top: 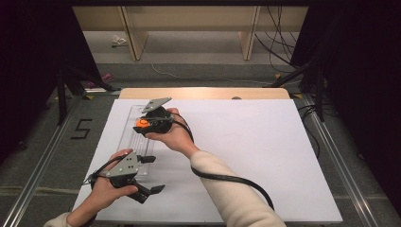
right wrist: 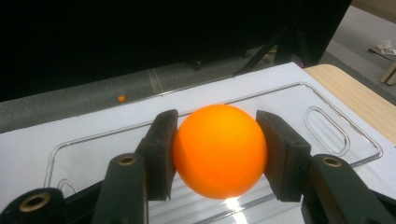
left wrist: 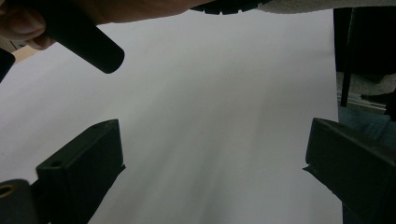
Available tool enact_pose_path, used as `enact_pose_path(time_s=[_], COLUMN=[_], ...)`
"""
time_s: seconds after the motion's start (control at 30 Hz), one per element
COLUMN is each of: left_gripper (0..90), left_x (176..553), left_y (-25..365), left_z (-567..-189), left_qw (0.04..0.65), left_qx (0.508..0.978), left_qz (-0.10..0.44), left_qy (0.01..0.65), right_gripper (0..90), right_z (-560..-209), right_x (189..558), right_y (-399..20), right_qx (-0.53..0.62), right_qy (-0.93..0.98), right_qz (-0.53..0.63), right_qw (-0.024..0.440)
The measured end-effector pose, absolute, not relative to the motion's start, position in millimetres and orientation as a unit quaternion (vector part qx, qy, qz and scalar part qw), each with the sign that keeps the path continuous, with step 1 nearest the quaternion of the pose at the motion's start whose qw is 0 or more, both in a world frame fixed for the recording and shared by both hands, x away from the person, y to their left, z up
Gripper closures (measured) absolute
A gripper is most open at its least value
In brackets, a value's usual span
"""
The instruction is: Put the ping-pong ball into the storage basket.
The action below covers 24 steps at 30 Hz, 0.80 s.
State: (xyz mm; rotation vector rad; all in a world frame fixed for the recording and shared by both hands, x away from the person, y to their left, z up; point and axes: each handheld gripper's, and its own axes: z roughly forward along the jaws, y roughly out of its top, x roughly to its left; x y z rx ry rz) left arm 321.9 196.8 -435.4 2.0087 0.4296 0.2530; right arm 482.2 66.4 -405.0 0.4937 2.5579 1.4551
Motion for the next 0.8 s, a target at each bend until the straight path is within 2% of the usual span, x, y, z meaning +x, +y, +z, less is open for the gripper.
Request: enact_pose_path(time_s=[0.8], left_gripper=[3.7], left_x=[321.4], left_y=[196.3], left_z=[-435.3], left_qw=[0.510], left_qx=[0.836], left_qz=[0.105], left_qy=[0.175], right_gripper=[51.6], right_z=[-409.2], right_x=[485.2], right_y=[76.5], right_qx=[0.160], right_qy=[0.862], right_qz=[0.476], right_qw=[0.072])
